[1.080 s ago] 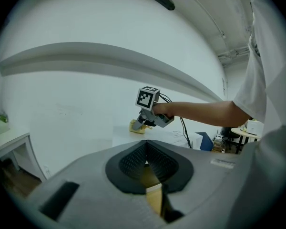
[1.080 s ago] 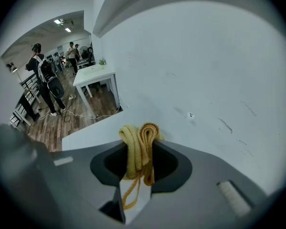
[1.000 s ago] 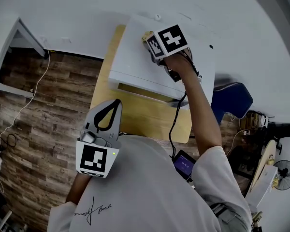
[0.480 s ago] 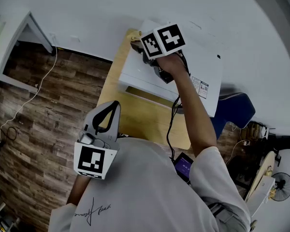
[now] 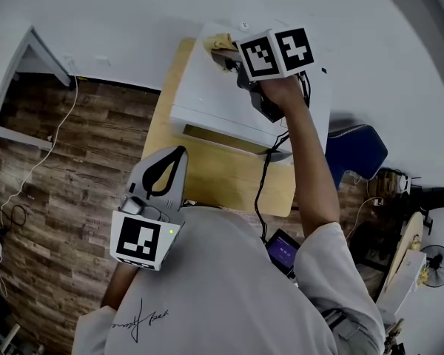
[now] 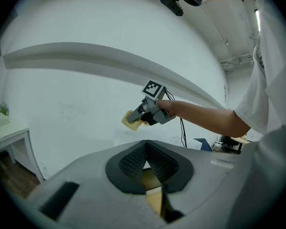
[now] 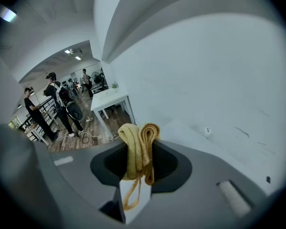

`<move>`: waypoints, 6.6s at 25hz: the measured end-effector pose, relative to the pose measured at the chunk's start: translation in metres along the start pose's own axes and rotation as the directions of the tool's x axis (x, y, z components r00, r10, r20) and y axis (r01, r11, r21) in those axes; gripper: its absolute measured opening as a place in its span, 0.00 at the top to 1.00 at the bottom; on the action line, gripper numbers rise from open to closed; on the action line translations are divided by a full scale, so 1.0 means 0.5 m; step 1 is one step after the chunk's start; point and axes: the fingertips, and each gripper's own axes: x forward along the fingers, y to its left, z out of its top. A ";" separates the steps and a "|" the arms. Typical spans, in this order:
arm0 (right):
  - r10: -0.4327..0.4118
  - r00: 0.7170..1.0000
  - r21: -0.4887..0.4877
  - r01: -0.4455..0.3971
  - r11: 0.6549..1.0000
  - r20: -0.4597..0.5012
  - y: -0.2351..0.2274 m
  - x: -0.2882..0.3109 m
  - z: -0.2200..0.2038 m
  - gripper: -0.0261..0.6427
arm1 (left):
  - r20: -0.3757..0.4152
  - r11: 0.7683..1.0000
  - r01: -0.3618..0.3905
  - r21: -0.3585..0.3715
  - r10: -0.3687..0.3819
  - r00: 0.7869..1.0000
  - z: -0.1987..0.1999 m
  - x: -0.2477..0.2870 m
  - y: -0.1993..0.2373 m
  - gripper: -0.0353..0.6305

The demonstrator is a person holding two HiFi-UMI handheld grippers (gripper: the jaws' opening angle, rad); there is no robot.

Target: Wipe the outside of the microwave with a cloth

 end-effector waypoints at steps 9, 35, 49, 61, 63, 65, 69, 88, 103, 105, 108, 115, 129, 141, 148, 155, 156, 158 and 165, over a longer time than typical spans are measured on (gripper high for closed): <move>-0.147 0.989 0.080 0.148 0.986 -0.018 -0.132 -0.135 -0.101 0.78 | -0.016 0.996 0.084 0.028 -0.084 0.996 -0.002 0.026 -0.055 0.96; -0.454 0.863 0.199 0.496 0.845 -0.220 -0.344 -0.431 -0.444 0.78 | -0.098 0.960 0.273 0.054 -0.267 0.959 -0.041 0.110 -0.201 0.96; -0.440 0.858 0.227 0.499 0.837 -0.263 -0.336 -0.399 -0.510 0.78 | -0.120 0.945 0.325 0.043 -0.318 0.941 -0.055 0.130 -0.241 0.96; -0.447 0.859 0.233 0.501 0.833 -0.251 -0.329 -0.389 -0.504 0.78 | -0.105 0.949 0.314 0.017 -0.311 0.945 -0.058 0.138 -0.243 0.96; -0.441 0.861 0.229 0.496 0.838 -0.253 -0.326 -0.387 -0.502 0.78 | -0.109 0.948 0.317 0.019 -0.313 0.943 -0.060 0.139 -0.246 0.96; -0.435 0.865 0.225 0.489 0.843 -0.251 -0.323 -0.383 -0.498 0.78 | -0.109 0.948 0.318 0.023 -0.314 0.943 -0.058 0.141 -0.248 0.96; -0.414 0.876 0.211 0.466 0.859 -0.249 -0.312 -0.370 -0.488 0.78 | -0.106 0.949 0.313 0.028 -0.308 0.945 -0.055 0.144 -0.246 0.96; -0.318 0.923 0.157 0.355 0.922 -0.217 -0.232 -0.280 -0.411 0.78 | -0.114 0.959 0.282 0.036 -0.277 0.954 -0.058 0.127 -0.215 0.96; -0.261 0.944 0.117 0.288 0.951 -0.203 -0.181 -0.217 -0.358 0.78 | -0.105 0.970 0.244 0.019 -0.241 0.965 -0.052 0.112 -0.178 0.96; -0.248 0.948 0.117 0.274 0.955 -0.197 -0.175 -0.207 -0.350 0.78 | -0.107 0.971 0.240 0.018 -0.237 0.966 -0.053 0.112 -0.173 0.96; -0.223 0.958 0.128 0.248 0.960 -0.182 -0.164 -0.190 -0.337 0.78 | -0.101 0.971 0.237 0.018 -0.234 0.967 -0.053 0.115 -0.169 0.96; -0.186 0.969 0.091 0.202 0.975 -0.161 -0.124 -0.141 -0.296 0.78 | -0.113 0.977 0.211 0.013 -0.208 0.972 -0.060 0.106 -0.146 0.96; -0.074 0.988 0.015 0.077 0.997 -0.139 -0.037 -0.036 -0.210 0.78 | -0.067 0.991 0.130 -0.016 -0.131 0.989 -0.040 0.100 -0.096 0.96; 0.027 0.992 -0.043 -0.033 0.999 -0.123 0.038 0.049 -0.140 0.78 | -0.058 0.998 0.052 -0.033 -0.054 0.997 -0.030 0.080 -0.036 0.96; 0.102 0.987 -0.064 -0.110 0.992 -0.120 0.089 0.088 -0.107 0.78 | -0.063 0.999 0.021 -0.033 -0.023 0.998 -0.031 0.068 -0.001 0.96; 0.308 0.946 -0.046 -0.305 0.951 0.103 0.153 0.044 -0.051 0.78 | -0.078 0.999 0.020 -0.031 -0.022 0.997 -0.037 0.061 0.002 0.96; 0.311 0.940 -0.049 -0.307 0.951 0.143 0.151 0.029 -0.043 0.78 | -0.078 0.999 0.019 -0.031 -0.021 0.997 -0.037 0.060 0.004 0.96; 0.297 0.932 -0.047 -0.294 0.955 0.207 0.139 0.002 -0.036 0.78 | -0.075 0.999 0.017 -0.039 -0.020 0.997 -0.040 0.058 0.009 0.96; 0.205 0.918 -0.085 -0.188 0.979 0.340 0.103 -0.117 -0.058 0.78 | -0.064 0.997 0.059 -0.048 -0.062 0.996 -0.038 0.052 -0.025 0.96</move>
